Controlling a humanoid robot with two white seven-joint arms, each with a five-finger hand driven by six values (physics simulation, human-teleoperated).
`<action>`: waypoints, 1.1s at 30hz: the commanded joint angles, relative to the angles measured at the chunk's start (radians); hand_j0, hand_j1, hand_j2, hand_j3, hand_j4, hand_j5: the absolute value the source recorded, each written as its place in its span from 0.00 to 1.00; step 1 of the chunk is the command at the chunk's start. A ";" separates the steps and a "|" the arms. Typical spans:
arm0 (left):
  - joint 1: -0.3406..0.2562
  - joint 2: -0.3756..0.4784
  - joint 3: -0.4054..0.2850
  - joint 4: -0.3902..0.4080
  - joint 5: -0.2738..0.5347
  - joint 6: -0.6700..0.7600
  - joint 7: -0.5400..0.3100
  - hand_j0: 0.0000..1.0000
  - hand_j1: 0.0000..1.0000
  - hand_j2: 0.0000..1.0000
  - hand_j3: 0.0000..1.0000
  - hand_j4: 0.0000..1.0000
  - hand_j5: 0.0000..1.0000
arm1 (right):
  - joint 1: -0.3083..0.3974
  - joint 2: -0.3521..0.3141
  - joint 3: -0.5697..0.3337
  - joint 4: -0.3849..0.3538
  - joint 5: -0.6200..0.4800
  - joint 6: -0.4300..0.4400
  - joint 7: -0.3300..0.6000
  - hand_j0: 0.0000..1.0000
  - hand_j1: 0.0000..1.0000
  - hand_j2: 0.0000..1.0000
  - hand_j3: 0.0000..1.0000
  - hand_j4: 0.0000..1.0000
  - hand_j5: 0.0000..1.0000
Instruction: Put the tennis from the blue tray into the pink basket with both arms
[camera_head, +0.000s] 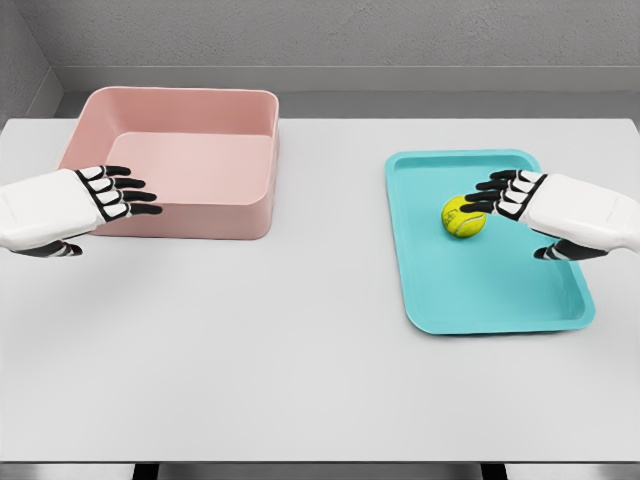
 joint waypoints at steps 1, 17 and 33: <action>0.000 0.008 0.002 -0.004 0.007 0.001 0.000 1.00 1.00 1.00 1.00 1.00 1.00 | 0.000 -0.001 0.003 0.008 -0.009 0.001 0.000 1.00 1.00 1.00 1.00 1.00 1.00; 0.008 0.006 0.002 -0.003 0.007 0.001 0.000 1.00 1.00 1.00 1.00 1.00 1.00 | -0.278 0.246 0.196 0.402 0.024 0.001 0.077 1.00 1.00 1.00 1.00 1.00 1.00; 0.011 0.008 0.002 -0.003 0.005 0.001 0.000 1.00 1.00 1.00 1.00 1.00 1.00 | -0.296 0.359 0.256 0.500 0.034 0.001 0.131 1.00 1.00 1.00 1.00 1.00 1.00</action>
